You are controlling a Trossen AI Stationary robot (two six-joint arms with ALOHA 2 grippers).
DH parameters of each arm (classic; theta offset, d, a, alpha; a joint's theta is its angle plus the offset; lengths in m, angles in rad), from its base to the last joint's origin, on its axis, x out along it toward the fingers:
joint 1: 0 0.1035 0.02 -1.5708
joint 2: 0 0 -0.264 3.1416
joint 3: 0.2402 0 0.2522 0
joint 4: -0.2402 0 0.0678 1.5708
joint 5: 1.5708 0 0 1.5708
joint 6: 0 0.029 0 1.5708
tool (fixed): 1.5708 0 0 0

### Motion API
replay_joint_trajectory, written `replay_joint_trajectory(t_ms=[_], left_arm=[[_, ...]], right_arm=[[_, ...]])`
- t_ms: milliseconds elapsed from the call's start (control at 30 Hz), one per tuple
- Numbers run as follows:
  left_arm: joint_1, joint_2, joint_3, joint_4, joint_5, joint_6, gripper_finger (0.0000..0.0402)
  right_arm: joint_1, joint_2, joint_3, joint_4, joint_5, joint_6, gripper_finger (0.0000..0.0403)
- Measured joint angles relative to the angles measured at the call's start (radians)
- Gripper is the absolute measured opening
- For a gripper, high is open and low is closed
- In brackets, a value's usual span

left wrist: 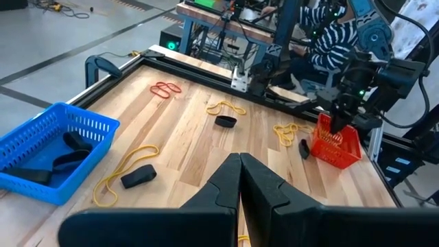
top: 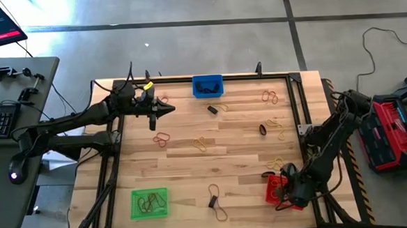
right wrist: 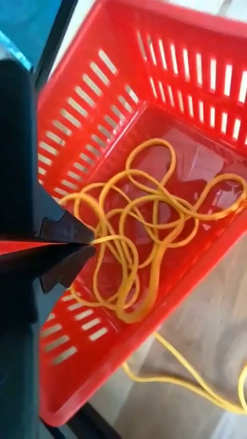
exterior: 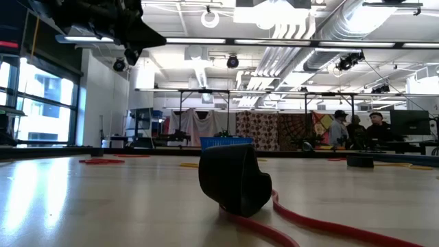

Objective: Sort rubber bands into baskets
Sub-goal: Put the yellow rubber band into the red basket

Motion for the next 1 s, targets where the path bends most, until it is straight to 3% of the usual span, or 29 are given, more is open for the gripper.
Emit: replay_joint_trajectory(t_ms=[733,1000], left_arm=[[0.000,0.001,0.000,-0.007,-0.027,0.038,0.0000],[0.000,0.003,0.000,-0.007,-0.027,0.062,0.0000]], right_arm=[[-0.053,0.042,0.005,0.020,-0.026,-0.120,0.0000],[-0.068,0.042,0.005,0.070,0.011,-0.121,0.0000]])
